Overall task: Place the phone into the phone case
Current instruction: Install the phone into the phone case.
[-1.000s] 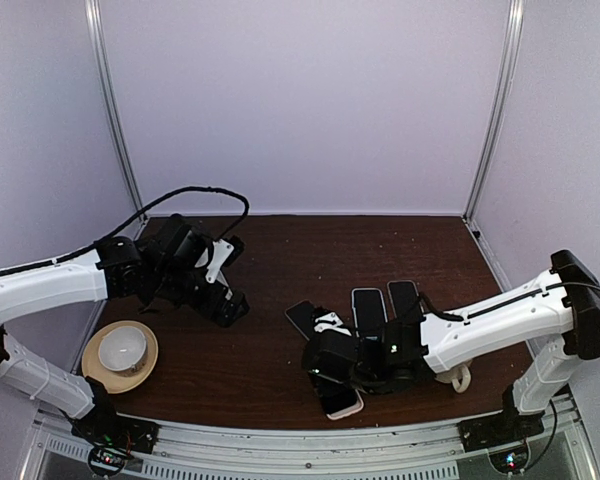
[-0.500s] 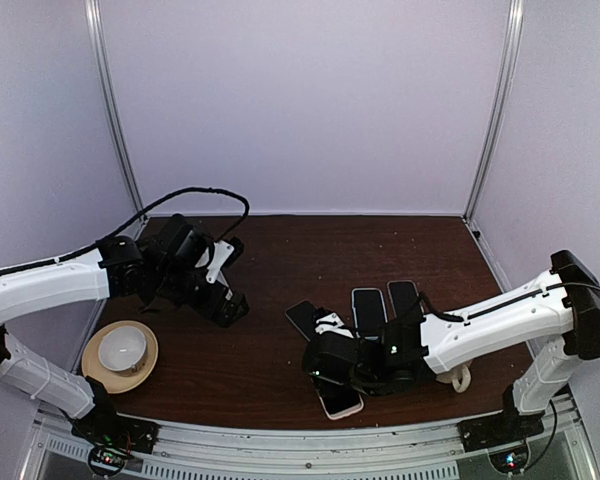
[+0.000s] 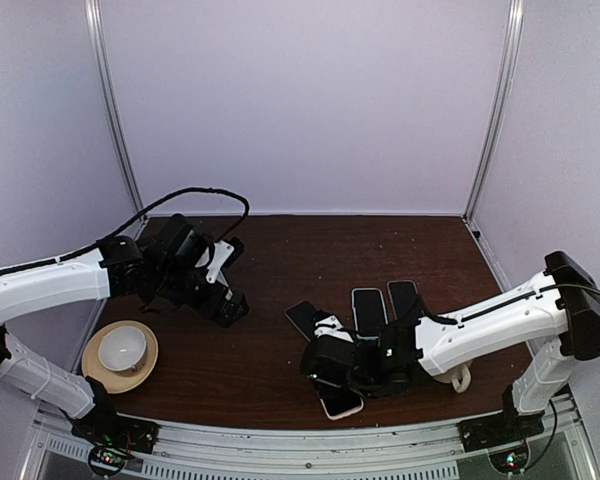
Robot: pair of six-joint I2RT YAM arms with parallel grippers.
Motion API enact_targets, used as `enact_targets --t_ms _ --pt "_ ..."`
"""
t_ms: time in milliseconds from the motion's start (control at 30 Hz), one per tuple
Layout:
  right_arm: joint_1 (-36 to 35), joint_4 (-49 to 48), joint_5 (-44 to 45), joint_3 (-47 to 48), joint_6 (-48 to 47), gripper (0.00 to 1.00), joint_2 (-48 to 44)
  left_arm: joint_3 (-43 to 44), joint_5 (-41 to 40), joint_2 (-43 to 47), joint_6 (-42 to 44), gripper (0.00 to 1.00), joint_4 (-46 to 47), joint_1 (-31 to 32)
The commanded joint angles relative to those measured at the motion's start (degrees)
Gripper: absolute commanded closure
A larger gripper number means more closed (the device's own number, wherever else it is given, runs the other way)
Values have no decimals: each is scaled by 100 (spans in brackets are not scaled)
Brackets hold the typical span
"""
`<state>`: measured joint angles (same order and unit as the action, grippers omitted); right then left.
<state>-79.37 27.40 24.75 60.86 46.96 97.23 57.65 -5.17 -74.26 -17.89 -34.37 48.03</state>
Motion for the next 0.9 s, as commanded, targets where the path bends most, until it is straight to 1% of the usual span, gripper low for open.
enact_targets --t_ms 0,267,400,633,767,867 --pt "-81 -93 253 -77 170 76 61 55 42 -31 66 2 134 -48" --pt "-116 -156 449 -239 338 77 59 62 73 -52 60 2 142 -69" --pt "-151 -349 412 -311 403 78 173 55 77 -38 66 2 138 -75" --pt "-256 -278 354 -367 726 80 402 54 77 -27 60 3 145 -88" --pt "-256 -331 383 -468 822 80 382 58 86 -29 58 2 138 -92" --pt "-258 -237 442 -429 896 78 372 54 80 -23 58 2 141 -97"
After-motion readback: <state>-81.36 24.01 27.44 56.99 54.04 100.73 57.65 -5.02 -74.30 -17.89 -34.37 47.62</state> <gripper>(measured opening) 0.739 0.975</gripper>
